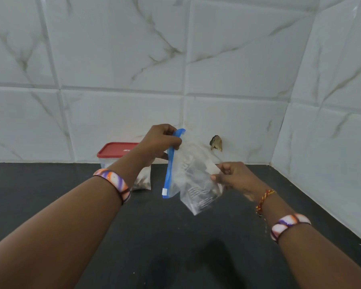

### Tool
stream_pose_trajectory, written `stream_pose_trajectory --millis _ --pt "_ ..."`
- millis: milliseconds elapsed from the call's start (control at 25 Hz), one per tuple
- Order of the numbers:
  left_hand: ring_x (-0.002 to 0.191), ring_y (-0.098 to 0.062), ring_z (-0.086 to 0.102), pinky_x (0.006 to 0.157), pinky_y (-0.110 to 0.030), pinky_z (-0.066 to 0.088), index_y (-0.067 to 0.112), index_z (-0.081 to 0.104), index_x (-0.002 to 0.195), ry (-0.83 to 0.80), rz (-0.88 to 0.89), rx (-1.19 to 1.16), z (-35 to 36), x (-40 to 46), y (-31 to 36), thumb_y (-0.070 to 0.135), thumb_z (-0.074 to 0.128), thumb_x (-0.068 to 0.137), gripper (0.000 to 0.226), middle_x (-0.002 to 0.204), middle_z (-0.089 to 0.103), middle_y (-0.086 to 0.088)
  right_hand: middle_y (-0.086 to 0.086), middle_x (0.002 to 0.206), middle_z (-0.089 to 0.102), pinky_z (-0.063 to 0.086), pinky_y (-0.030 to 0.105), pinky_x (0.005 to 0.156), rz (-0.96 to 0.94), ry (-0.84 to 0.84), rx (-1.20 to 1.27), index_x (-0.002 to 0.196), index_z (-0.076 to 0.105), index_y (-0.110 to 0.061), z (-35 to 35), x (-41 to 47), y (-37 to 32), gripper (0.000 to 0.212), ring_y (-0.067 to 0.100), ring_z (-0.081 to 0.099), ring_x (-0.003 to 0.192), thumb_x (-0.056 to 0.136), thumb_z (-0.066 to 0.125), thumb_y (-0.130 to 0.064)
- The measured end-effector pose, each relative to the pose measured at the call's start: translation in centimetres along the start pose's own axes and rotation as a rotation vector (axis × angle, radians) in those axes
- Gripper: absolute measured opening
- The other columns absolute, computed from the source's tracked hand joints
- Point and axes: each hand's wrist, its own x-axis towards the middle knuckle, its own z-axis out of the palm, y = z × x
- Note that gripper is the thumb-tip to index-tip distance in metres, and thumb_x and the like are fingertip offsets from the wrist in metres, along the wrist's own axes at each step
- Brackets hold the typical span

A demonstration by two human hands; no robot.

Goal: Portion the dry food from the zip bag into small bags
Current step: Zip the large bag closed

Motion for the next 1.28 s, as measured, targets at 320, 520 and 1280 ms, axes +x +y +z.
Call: stream_pose_trajectory --millis 320,520,1280 --pt "0.074 -0.017 0.054 0.067 -0.03 0.049 0.021 0.063 0.081 -0.005 -0.03 0.004 -1.5 0.4 0.4 0.007 0.06 0.081 0.013 0.084 0.059 -0.001 0.01 0.081 0.064 0.05 0.018 0.052 -0.021 0.185 0.024 0.1 0.066 -0.006 1.0 1.9 1.3 0.025 0.017 0.059 0.07 0.076 0.072 0.0" --pt "0.07 -0.012 0.05 0.063 -0.027 0.046 0.013 0.066 0.086 -0.016 0.027 0.179 -2.2 1.2 0.0 0.017 0.07 0.079 0.009 0.078 0.06 0.003 0.008 0.083 0.064 0.05 0.024 0.072 -0.054 0.078 -0.098 0.083 0.07 -0.016 1.7 2.3 0.3 0.019 0.017 0.057 0.08 0.076 0.07 0.003" --pt "0.053 -0.012 0.051 0.047 -0.016 0.048 0.012 0.057 0.066 -0.023 0.309 0.229 1.2 0.6 1.0 0.013 0.079 0.071 0.023 0.061 0.052 -0.004 -0.008 0.062 0.068 0.049 0.012 0.054 -0.331 0.158 0.104 0.082 0.072 -0.009 4.2 1.4 -2.7 0.009 0.002 0.06 0.054 0.077 0.071 -0.001"
